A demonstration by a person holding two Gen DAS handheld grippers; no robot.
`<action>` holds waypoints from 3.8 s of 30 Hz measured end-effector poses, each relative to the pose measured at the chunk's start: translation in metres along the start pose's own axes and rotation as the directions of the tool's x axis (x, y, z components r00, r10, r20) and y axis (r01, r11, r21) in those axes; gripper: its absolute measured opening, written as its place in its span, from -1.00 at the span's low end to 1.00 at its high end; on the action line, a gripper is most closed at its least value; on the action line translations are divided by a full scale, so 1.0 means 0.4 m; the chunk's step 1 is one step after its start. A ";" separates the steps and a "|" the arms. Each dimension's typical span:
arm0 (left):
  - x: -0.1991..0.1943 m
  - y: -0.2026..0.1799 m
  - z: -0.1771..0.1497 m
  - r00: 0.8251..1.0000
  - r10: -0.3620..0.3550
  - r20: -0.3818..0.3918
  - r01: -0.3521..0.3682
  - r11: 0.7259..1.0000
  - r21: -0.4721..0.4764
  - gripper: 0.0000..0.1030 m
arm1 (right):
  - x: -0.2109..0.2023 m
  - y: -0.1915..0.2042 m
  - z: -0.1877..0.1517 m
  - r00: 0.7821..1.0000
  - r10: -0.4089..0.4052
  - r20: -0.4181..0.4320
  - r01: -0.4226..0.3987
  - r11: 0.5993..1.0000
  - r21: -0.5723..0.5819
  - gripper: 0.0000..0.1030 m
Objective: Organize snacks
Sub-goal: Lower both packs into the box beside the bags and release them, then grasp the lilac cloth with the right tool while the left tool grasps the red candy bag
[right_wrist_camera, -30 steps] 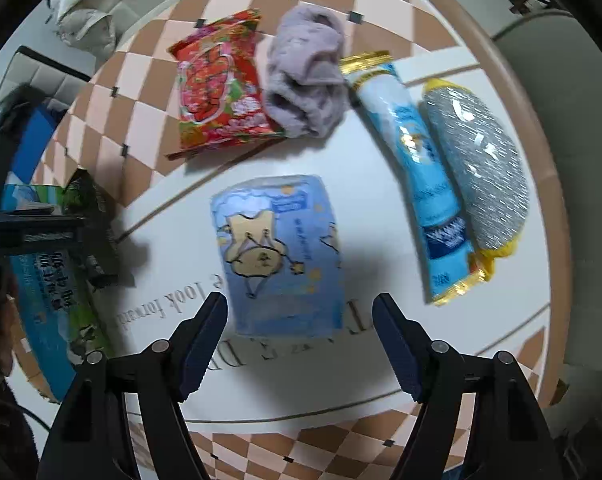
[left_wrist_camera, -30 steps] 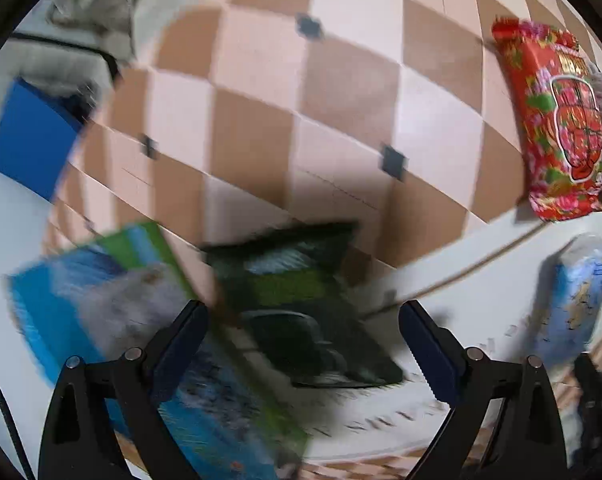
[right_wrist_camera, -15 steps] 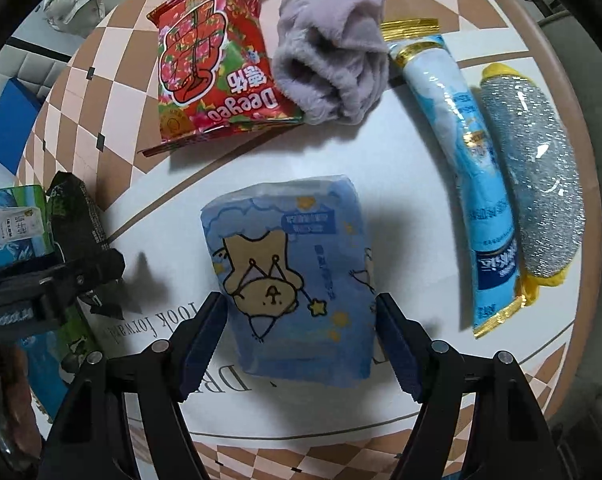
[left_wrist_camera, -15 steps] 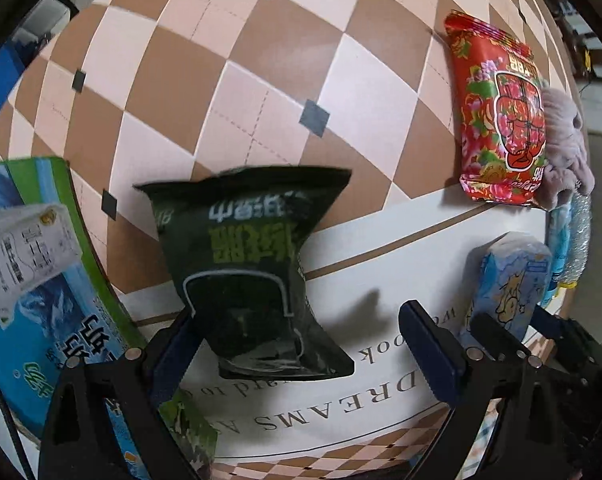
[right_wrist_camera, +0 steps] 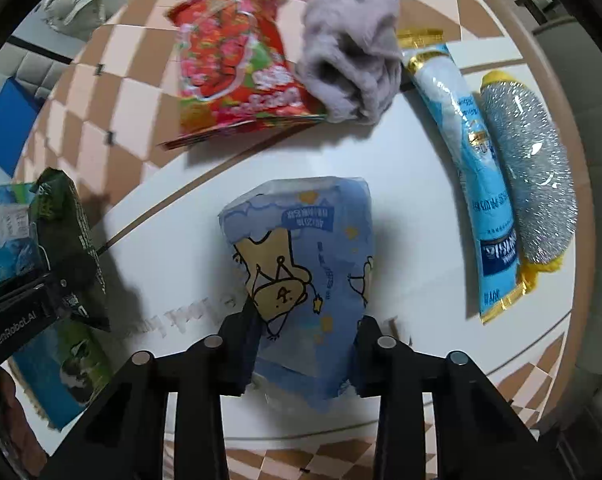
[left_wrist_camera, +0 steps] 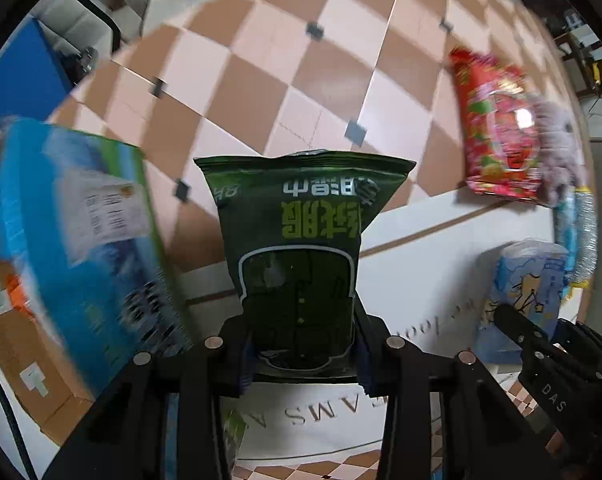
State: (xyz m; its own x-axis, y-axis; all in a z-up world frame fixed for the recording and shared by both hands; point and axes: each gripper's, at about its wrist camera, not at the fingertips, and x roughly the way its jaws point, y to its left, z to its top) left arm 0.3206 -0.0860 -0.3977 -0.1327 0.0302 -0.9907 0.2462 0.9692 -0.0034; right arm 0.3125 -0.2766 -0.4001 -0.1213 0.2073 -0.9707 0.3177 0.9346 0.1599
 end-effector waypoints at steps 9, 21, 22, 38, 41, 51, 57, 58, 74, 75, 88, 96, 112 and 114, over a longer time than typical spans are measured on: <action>-0.284 0.116 -0.225 0.976 -0.104 0.191 0.112 0.993 -0.029 -0.31 | -0.218 0.205 -0.133 0.984 0.131 0.120 -0.110 0.980 -0.166 -0.27; -0.322 0.661 -0.278 0.989 0.021 0.145 0.021 0.960 -0.280 -0.31 | -0.235 0.750 -0.358 0.954 0.298 0.012 -0.258 0.845 -0.467 -0.27; -0.303 0.687 -0.280 0.992 0.014 0.123 0.023 0.955 -0.294 -0.31 | -0.212 0.789 -0.370 0.956 0.293 -0.002 -0.258 0.839 -0.479 -0.27; -0.054 0.878 -0.280 0.989 -0.081 -0.125 0.034 0.940 -0.340 -0.27 | 0.128 1.002 -0.382 0.954 0.228 -0.195 -0.293 0.844 -0.449 -0.14; -0.056 0.883 -0.291 0.986 -0.111 -0.125 0.060 0.931 -0.360 -0.12 | 0.146 1.001 -0.356 0.949 0.232 -0.213 -0.305 0.843 -0.443 0.41; -0.151 0.851 -0.319 0.997 -0.060 -0.043 0.040 0.929 -0.368 -0.01 | 0.054 0.913 -0.343 0.978 0.166 -0.129 -0.207 0.867 -0.454 0.77; -0.236 0.799 -0.374 0.997 0.013 0.079 0.018 0.924 -0.383 -0.01 | -0.057 0.837 -0.374 0.994 0.108 0.009 -0.090 0.864 -0.496 0.77; -0.252 0.787 -0.389 0.994 0.026 0.103 0.016 0.922 -0.386 -0.01 | -0.070 0.827 -0.382 0.995 0.098 0.030 -0.070 0.863 -0.501 0.77; -0.404 0.685 -0.560 0.934 0.158 0.321 0.004 0.894 -0.449 0.85 | -0.264 0.747 -0.528 0.964 0.099 0.247 0.042 0.861 -0.507 1.00; -0.412 0.684 -0.565 0.932 0.162 0.325 0.003 0.892 -0.452 0.85 | -0.274 0.740 -0.533 0.961 0.103 0.256 0.041 0.864 -0.502 1.00; -0.500 0.572 -0.536 0.908 0.165 0.385 0.005 0.915 -0.403 0.85 | -0.358 0.633 -0.535 0.949 0.175 0.262 -0.031 0.879 -0.475 1.00; -0.510 0.296 -0.276 0.921 0.064 0.384 0.017 0.979 -0.205 0.85 | -0.406 0.275 -0.333 0.944 0.104 0.314 -0.044 0.980 -0.194 1.00; -0.217 -0.153 0.284 0.993 0.060 0.098 -0.058 0.998 -0.017 0.85 | -0.131 -0.200 0.276 0.978 0.179 0.107 -0.194 0.969 0.152 0.71; -0.196 -0.164 0.315 0.995 0.063 0.082 -0.062 0.998 -0.021 0.85 | -0.087 -0.199 0.304 0.978 0.200 0.062 -0.207 0.968 0.143 0.71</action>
State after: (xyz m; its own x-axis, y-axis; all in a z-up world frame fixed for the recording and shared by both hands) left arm 0.4358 -0.1827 -0.3369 -0.0378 0.0714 -0.9967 0.2337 0.9704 0.0606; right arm 0.4057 -0.3936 -0.4007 0.0028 0.3717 -0.9284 0.4668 0.8205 0.3299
